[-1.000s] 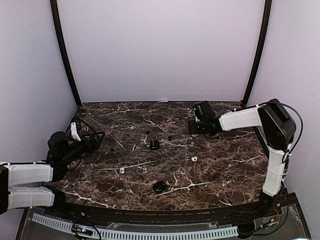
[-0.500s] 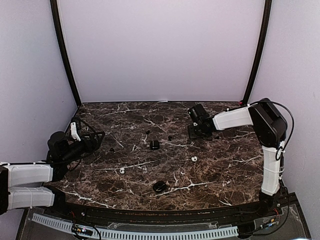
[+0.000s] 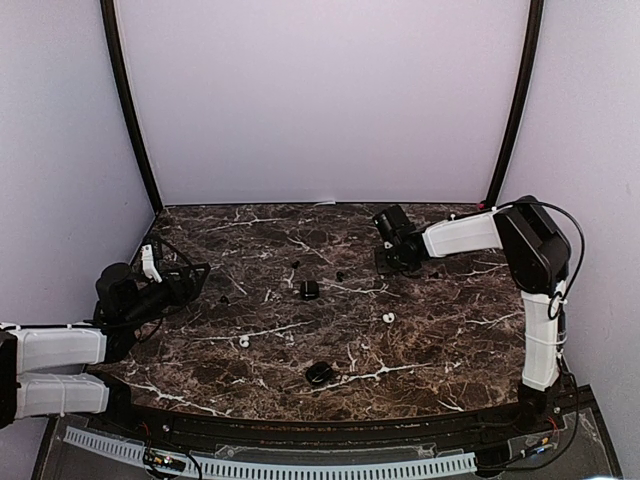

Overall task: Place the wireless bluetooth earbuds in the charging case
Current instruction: Pick up the charging case from the center of the board.

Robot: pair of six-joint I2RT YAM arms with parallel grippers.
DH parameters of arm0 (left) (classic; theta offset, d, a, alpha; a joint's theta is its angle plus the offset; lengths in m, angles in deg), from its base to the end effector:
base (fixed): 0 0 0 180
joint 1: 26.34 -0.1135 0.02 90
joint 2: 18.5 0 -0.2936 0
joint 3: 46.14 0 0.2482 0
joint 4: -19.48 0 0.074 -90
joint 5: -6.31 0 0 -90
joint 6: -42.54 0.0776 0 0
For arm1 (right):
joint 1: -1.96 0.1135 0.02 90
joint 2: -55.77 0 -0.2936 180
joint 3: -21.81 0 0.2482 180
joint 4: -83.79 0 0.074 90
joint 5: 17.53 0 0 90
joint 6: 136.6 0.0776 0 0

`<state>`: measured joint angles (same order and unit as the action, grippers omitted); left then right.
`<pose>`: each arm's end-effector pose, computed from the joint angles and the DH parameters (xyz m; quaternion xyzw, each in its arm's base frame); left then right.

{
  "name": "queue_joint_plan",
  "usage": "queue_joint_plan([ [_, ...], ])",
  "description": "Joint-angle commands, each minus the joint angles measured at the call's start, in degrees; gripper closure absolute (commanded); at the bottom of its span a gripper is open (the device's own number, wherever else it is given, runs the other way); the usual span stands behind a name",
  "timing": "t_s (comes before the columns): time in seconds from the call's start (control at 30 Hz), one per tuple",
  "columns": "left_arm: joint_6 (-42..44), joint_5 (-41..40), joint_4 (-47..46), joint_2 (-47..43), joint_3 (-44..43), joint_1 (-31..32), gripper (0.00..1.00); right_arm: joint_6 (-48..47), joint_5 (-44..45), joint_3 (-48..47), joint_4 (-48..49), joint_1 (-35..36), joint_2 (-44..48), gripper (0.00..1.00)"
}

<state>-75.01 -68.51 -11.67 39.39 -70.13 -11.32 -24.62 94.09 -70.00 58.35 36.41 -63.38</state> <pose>0.2059 -0.0763 0.2166 0.0123 0.7232 -0.3373 0.6025 0.4053 0.2434 0.1395 -0.0416 0.9319 -0.0084 0.3603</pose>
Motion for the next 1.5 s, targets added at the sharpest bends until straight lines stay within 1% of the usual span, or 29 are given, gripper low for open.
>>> queue_joint_plan([
  [0.0,0.73,-0.15,-0.50,0.11,0.39,0.21,0.04,0.26,0.06,-1.52,-0.26,0.43,-1.38,0.53],
  [0.37,0.92,0.14,-0.52,0.03,0.37,0.21,0.04,0.22,0.01,-2.77,-1.43,0.42,-2.34,0.53],
  [0.53,1.01,0.11,-0.53,0.03,0.31,0.20,0.04,-0.11,-0.35,-2.41,-1.26,0.39,-1.39,0.60],
  [0.6,1.09,0.11,-0.55,-0.10,0.41,0.22,0.04,-0.55,-0.87,-1.78,-0.79,0.42,-0.19,0.62],
  [0.7,1.07,0.55,-0.88,-0.31,0.55,0.25,0.04,-2.67,-2.92,0.41,0.94,0.35,2.75,0.62],
  [0.87,1.09,2.12,-1.97,-0.15,0.68,0.24,0.04,-9.37,-9.78,6.88,6.12,1.26,10.10,0.65],
  [1.0,1.08,2.43,-1.97,-0.17,0.60,0.24,0.04,-14.38,-15.94,14.74,10.13,3.45,17.15,0.65],
  [1.13,0.97,2.56,-2.18,-0.10,0.58,0.23,0.04,-19.71,-23.99,20.35,12.35,8.24,23.10,0.64],
  [1.27,0.76,3.41,-2.77,0.48,0.60,0.19,0.04,-22.23,-24.70,22.63,11.54,13.52,25.84,0.65],
  [1.47,0.40,5.78,-4.19,2.16,0.32,0.22,0.04,-21.66,-26.85,25.53,10.31,16.53,27.07,0.64],
])
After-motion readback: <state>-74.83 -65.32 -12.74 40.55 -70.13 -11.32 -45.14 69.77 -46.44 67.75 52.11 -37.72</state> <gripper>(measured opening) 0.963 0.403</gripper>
